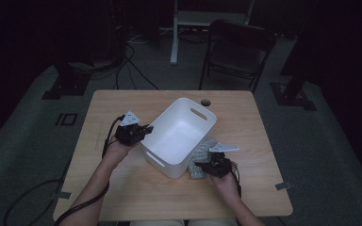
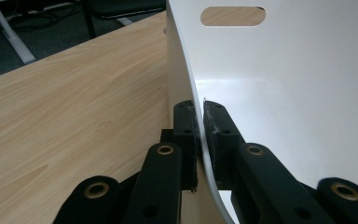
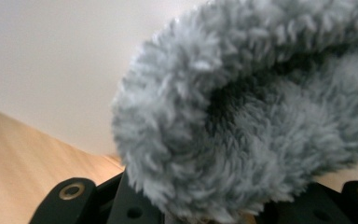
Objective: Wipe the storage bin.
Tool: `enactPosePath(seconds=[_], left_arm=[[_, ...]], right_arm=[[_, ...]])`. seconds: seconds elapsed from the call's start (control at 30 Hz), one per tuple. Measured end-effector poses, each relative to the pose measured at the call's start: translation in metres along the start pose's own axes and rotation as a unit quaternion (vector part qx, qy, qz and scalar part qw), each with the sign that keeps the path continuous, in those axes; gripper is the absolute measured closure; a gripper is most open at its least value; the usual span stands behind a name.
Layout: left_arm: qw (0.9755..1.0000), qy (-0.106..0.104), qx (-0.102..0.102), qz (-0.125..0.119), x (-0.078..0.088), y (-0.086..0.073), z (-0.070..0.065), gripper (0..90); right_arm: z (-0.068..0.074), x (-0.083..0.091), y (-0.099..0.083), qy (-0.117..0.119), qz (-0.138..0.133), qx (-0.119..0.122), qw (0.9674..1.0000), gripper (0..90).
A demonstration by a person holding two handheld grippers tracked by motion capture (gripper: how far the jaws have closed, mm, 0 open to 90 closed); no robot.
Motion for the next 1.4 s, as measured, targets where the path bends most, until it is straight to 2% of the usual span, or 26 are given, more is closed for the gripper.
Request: enactPosePath(seconds=[0.1,0.2,0.27,0.37,0.47,0.53,0.6,0.67,0.77,0.8,0.9,0.97,1.07,1.1,1.17,1.2,1.3,1.37,1.4], left_arm=[[1.0000,0.004,0.003,0.000,0.000,0.000,0.000,84.2],[0.9999,0.009,0.005,0.001,0.000,0.000,0.001,84.5],[0.9999,0.009,0.006,0.002,0.000,0.000,0.001,84.8],[0.9999,0.015,0.003,0.004,-0.001,0.001,0.000,85.2],[0.9998,0.018,0.002,0.008,-0.001,0.001,0.000,85.5],[0.9998,0.018,0.002,0.011,-0.001,0.001,0.000,85.9],[0.9999,0.012,0.001,0.010,0.000,0.001,0.000,85.9],[0.9999,0.008,0.000,0.009,0.000,0.001,-0.001,85.7],[0.9999,0.008,0.002,0.008,-0.001,0.001,-0.001,85.4],[0.9999,0.008,0.002,0.008,-0.001,0.001,-0.001,85.4],[0.9999,0.010,0.003,0.008,-0.002,0.002,-0.001,85.4],[0.9999,0.013,0.006,0.006,-0.002,0.002,-0.001,85.3],[0.9997,0.021,0.014,0.006,-0.002,0.002,0.000,85.4],[0.9996,0.023,0.014,0.006,-0.002,0.002,0.000,85.5],[0.9995,0.028,0.017,0.006,-0.002,0.002,0.000,85.8],[0.9994,0.029,0.016,0.005,-0.002,0.002,0.000,85.8],[0.9992,0.036,0.013,0.009,-0.002,0.002,-0.001,86.1],[0.9992,0.036,0.012,0.011,-0.003,0.002,-0.001,86.1],[0.9993,0.035,0.012,0.011,-0.003,0.002,-0.001,86.1]], right_arm=[[-0.008,-0.013,-0.010,-0.007,0.024,-0.009,0.9996,72.5],[-0.006,-0.010,-0.008,-0.010,0.034,-0.009,0.9993,72.6],[-0.002,-0.006,-0.007,0.000,0.033,-0.008,0.9994,72.6],[0.012,0.008,-0.003,0.025,0.013,0.003,0.9996,72.7],[0.037,0.030,0.010,0.063,-0.024,0.014,0.9976,72.7],[0.053,0.042,0.019,0.072,-0.042,0.031,0.9960,72.7],[0.057,0.042,0.021,0.055,-0.038,0.046,0.9967,72.7],[0.055,0.039,0.021,0.062,-0.042,0.044,0.9963,73.0],[0.048,0.030,0.017,0.037,-0.035,0.047,0.9976,73.1],[0.045,0.027,0.014,0.038,-0.033,0.041,0.9979,73.1],[0.035,0.013,0.004,0.024,-0.013,0.036,0.9990,73.0],[0.027,0.000,-0.005,0.010,0.010,0.033,0.9993,73.0],[0.015,-0.017,-0.018,0.000,0.042,0.022,0.9989,72.8],[0.013,-0.017,-0.018,0.006,0.040,0.014,0.9991,72.9],[0.015,-0.014,-0.016,0.001,0.046,0.019,0.9987,72.9],[0.017,-0.011,-0.015,0.007,0.040,0.018,0.9990,72.9],[0.032,0.007,-0.009,0.048,0.012,0.018,0.9986,73.0],[0.051,0.026,0.000,0.084,-0.020,0.029,0.9959,72.9],[0.063,0.038,0.006,0.092,-0.039,0.043,0.9941,72.9]])
Point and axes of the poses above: each handheld gripper's, and its own axes: x roughly backward along the jaws, y roughly out of its top, z roughly to its left, the point moved 8 cm from there along -x, roughly forward along the jaws, and after that the axes turned 7 degrees about z, right-handed, at the moved point
